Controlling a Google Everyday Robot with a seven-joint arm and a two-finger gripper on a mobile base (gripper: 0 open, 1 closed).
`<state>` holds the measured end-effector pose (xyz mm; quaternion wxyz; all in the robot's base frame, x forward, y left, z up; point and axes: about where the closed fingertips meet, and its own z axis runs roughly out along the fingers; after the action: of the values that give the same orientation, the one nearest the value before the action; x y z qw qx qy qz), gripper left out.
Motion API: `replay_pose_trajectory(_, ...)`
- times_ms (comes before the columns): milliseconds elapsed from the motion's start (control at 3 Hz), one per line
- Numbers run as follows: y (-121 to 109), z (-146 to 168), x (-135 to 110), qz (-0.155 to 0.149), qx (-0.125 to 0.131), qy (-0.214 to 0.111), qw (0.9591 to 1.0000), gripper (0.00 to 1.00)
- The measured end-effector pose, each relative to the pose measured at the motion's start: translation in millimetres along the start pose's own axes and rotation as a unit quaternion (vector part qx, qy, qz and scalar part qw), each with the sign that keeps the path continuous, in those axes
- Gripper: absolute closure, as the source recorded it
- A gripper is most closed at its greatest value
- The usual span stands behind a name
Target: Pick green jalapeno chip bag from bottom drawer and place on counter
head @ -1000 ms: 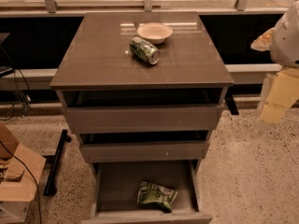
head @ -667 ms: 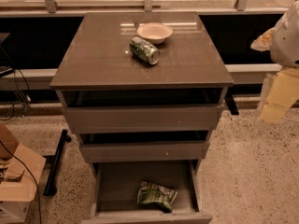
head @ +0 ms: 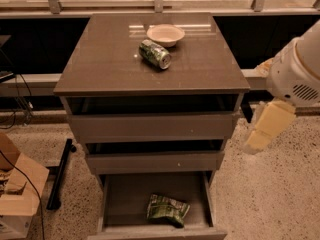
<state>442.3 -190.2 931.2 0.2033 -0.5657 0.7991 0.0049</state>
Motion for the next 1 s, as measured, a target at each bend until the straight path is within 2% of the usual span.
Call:
replay_pose_trajectory(333, 13, 40, -3, 0.029, -0.001, -0.064, 0.9975, 0.0)
replay_pose_trajectory(667, 19, 88, -3, 0.059, -0.021, -0.138, 0.9884, 0.0)
replay_pose_trajectory(1000, 18, 87, -10, 0.064, -0.02, -0.154, 0.9858, 0.0)
